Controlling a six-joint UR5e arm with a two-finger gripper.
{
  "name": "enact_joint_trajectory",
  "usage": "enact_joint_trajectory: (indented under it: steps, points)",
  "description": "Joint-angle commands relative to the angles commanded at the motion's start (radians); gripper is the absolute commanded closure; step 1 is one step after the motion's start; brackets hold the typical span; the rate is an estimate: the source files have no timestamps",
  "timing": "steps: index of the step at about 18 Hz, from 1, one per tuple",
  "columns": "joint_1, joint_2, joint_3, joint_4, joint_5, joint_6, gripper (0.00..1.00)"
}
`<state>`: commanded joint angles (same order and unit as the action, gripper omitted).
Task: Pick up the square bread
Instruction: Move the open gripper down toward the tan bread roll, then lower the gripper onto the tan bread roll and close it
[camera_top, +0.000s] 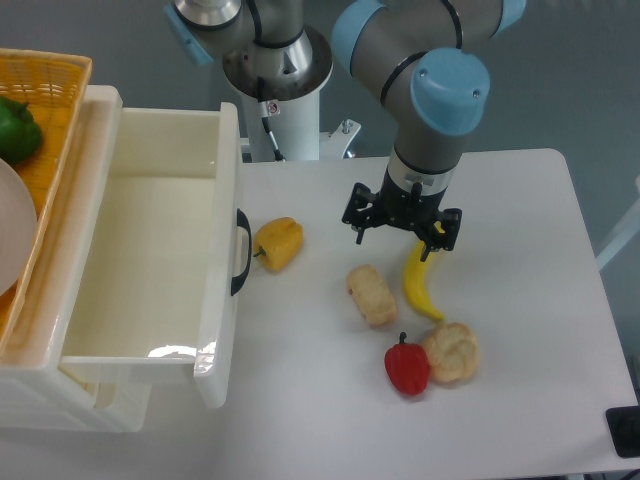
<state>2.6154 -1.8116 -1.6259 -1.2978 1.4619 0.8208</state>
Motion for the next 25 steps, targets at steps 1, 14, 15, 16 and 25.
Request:
enact_joint_trajectory:
  steps: [1,14,15,16,25]
  points:
    - [-0.003,-0.002,-0.015,0.002,0.0,-0.02,0.0]
    - [-0.008,-0.097,-0.058,0.086,0.055,-0.327,0.0]
    - [-0.006,-0.104,-0.057,0.089,0.054,-0.351,0.0]
    - [-0.003,-0.116,-0.057,0.106,0.052,-0.388,0.0]
    - [-0.002,-0.182,-0.052,0.195,0.049,-0.505,0.0]
